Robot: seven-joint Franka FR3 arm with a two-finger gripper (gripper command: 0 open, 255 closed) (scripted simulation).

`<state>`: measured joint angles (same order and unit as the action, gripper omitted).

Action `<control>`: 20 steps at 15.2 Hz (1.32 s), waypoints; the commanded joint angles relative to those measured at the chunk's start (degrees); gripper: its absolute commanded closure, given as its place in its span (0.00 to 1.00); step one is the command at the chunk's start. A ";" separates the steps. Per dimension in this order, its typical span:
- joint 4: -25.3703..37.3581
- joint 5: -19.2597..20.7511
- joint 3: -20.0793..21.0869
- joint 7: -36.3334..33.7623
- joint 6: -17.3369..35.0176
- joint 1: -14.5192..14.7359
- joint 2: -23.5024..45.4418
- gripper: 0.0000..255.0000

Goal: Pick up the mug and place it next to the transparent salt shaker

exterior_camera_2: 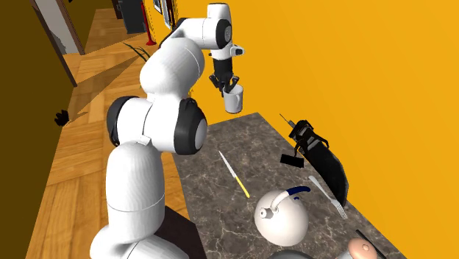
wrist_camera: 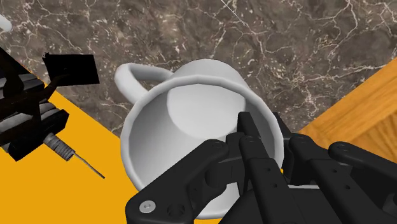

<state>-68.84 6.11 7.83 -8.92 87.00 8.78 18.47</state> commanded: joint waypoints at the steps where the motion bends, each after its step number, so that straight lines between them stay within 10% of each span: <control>1: 2.23 0.10 0.02 0.03 -1.59 0.15 0.66 1.00; 20: -24.61 -2.68 -10.00 23.46 6.99 -14.37 -19.24 1.00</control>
<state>-92.54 3.44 -1.48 13.06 93.74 -4.88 0.02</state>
